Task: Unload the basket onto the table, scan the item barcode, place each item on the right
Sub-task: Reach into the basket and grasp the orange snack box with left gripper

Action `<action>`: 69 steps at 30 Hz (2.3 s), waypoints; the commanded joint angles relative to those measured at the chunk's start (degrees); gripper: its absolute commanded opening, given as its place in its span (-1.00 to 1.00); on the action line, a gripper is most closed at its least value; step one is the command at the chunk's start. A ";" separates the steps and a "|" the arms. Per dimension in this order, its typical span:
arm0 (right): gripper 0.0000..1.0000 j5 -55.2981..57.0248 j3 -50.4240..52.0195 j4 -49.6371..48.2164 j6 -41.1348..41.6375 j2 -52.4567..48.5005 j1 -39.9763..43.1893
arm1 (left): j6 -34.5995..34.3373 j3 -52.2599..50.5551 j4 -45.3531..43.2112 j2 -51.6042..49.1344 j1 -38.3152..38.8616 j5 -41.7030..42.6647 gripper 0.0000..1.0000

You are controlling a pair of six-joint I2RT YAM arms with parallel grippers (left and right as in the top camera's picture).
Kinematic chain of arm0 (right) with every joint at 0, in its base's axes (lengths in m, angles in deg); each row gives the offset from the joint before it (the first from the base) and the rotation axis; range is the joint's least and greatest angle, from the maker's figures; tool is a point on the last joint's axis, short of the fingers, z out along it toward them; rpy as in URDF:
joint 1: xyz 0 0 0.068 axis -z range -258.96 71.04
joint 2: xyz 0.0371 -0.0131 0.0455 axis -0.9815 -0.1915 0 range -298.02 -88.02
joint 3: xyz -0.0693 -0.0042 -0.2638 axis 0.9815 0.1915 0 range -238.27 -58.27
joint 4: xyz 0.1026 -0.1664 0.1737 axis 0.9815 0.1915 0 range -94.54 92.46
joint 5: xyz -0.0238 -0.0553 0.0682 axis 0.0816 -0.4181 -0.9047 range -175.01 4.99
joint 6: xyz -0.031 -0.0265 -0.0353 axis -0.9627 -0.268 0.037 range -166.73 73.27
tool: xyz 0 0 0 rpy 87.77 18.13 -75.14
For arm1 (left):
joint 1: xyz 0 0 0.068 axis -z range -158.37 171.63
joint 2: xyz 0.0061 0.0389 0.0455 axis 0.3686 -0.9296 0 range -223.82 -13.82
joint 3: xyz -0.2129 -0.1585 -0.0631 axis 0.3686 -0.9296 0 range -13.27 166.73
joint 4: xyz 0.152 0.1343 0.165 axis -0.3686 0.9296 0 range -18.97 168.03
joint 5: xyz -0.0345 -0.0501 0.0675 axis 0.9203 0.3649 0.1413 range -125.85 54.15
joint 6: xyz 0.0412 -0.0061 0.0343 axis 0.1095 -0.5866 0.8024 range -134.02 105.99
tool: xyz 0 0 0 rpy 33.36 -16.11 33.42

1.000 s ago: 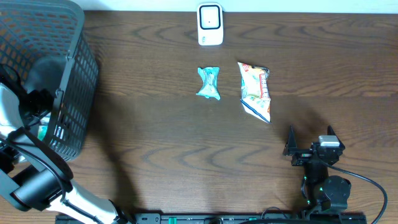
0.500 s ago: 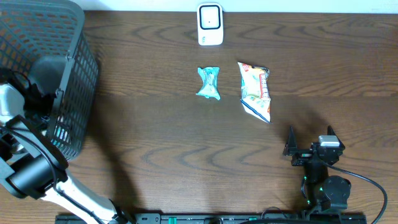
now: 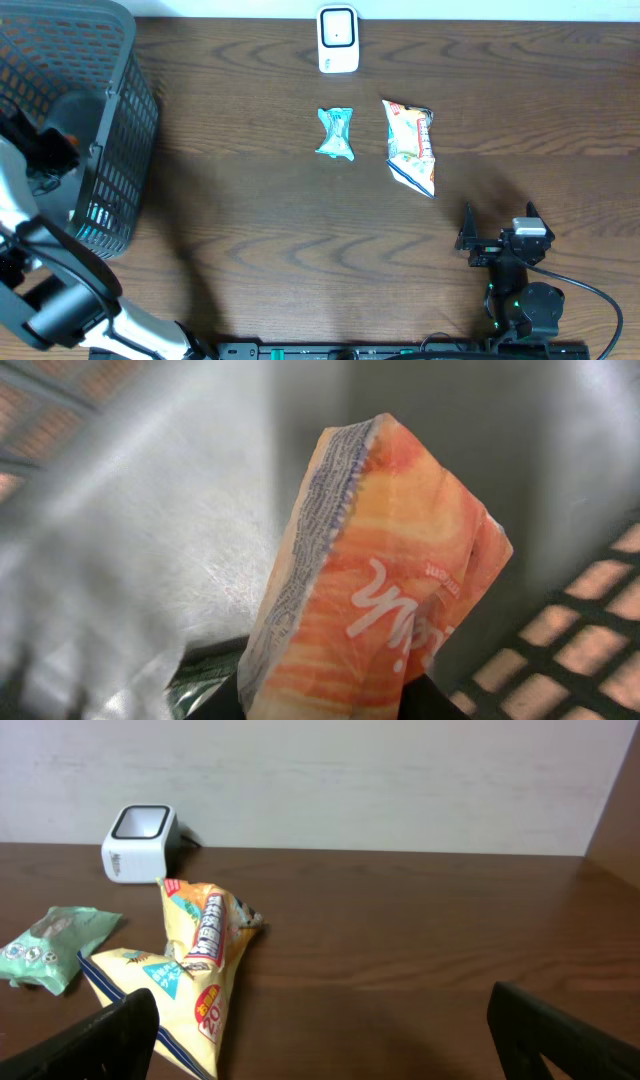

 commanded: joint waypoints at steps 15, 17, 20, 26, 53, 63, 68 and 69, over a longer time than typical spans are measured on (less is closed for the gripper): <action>0.99 0.07 0.09 0.26 -0.66 0.31 -0.35 | -1.79 -3.82 0.17 0.98 0.46 0.90 -0.27; 0.98 0.04 0.09 0.26 -0.66 0.31 -0.35 | -1.81 -5.03 0.17 0.48 0.72 0.90 -0.15; 0.99 0.04 0.09 0.26 -0.66 0.31 -0.35 | -1.79 -6.91 -0.26 -0.57 1.29 0.87 0.28; 0.99 0.07 0.09 0.26 -0.68 0.31 -0.35 | -1.09 -6.49 -0.66 -0.70 1.29 0.83 0.70; 0.98 0.04 0.09 0.26 -0.68 0.31 -0.35 | 6.93 -7.72 -4.39 -7.21 1.29 2.40 0.49; 0.99 0.04 0.09 0.26 -0.66 0.31 -0.35 | 3.98 -4.09 -3.63 -4.00 1.29 2.40 -0.26; 0.99 0.04 0.09 0.26 -0.66 0.31 -0.35 | 0.00 -2.60 -5.77 3.32 1.29 2.43 -0.38; 0.99 0.04 0.09 0.26 -0.68 0.31 -0.35 | -1.07 -2.60 -6.60 5.18 1.29 2.43 -0.38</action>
